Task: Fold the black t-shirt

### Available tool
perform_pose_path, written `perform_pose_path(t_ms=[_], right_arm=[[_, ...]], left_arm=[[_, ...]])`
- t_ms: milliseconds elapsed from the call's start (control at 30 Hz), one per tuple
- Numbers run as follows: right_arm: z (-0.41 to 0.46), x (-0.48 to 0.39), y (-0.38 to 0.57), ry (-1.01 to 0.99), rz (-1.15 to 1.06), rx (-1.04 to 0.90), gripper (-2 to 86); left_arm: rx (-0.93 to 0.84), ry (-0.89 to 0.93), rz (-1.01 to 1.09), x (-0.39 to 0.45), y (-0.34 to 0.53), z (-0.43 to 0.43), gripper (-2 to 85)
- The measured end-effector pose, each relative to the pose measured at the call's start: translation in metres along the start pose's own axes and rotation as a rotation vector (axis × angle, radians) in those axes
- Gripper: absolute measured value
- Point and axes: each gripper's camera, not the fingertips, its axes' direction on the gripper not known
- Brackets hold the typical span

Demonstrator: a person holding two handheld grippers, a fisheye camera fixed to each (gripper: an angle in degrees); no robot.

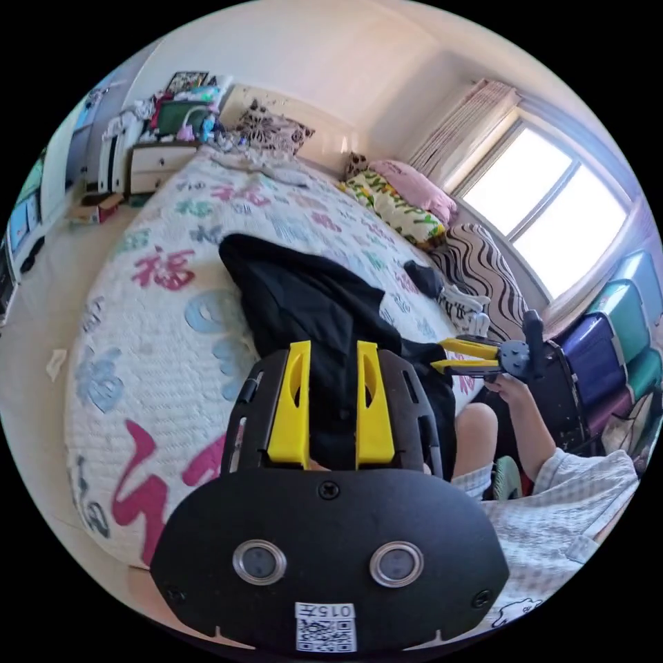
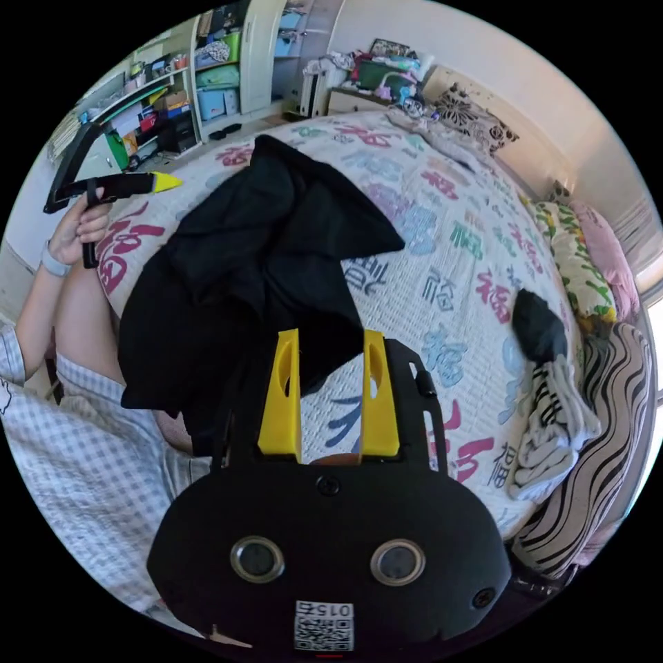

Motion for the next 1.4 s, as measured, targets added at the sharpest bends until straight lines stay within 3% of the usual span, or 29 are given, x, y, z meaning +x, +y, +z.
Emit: perform_pose_path(t_ms=[167, 267, 467, 567, 667, 733, 833, 1000, 1133, 1233, 1300, 1400], right_arm=[[0.017, 0.024, -0.009, -0.178, 0.151, 0.026, 5.7], [0.010, 0.030, -0.011, -0.168, 0.194, 0.069, 3.3], [-0.049, 0.076, 0.022, -0.192, 0.374, 0.287, 1.4], [-0.072, 0.088, 0.039, -0.076, 0.448, 0.332, 1.4], [-0.062, 0.095, 0.040, -0.030, 0.471, 0.238, 2.1], [-0.042, 0.097, 0.035, -0.085, 0.485, 0.165, 3.0], [-0.031, 0.082, 0.023, -0.008, 0.498, 0.107, 4.9], [-0.075, 0.027, -0.024, 0.222, 0.313, 0.240, 6.5], [-0.084, -0.023, -0.089, 0.028, 0.036, 0.305, 6.8], [-0.066, -0.088, -0.158, -0.068, -0.222, 0.292, 9.7], [-0.047, -0.149, -0.210, -0.136, -0.420, 0.267, 11.0], [-0.023, -0.222, -0.266, -0.193, -0.586, 0.240, 11.5]], left_arm=[[-0.158, -0.101, 0.096, 0.021, -0.007, 0.064, 12.2], [-0.128, -0.096, 0.122, 0.019, -0.010, 0.064, 4.2], [0.162, -0.138, 0.065, -0.010, 0.000, -0.040, 0.3], [0.308, -0.222, 0.016, -0.034, 0.009, -0.100, 0.0], [0.326, -0.310, -0.031, -0.061, 0.010, -0.117, 0.1], [0.271, -0.295, -0.071, -0.083, 0.007, -0.106, 0.4], [0.198, -0.276, -0.184, -0.111, 0.016, -0.088, 2.6], [0.252, -0.297, -0.183, -0.092, 0.069, -0.115, 7.8], [0.228, -0.272, -0.189, -0.067, 0.115, -0.117, 9.5], [0.243, -0.265, -0.298, -0.057, 0.157, -0.109, 11.1], [0.212, -0.146, -0.348, -0.053, 0.180, -0.096, 11.7], [0.139, -0.131, -0.376, -0.049, 0.194, -0.074, 12.5]])
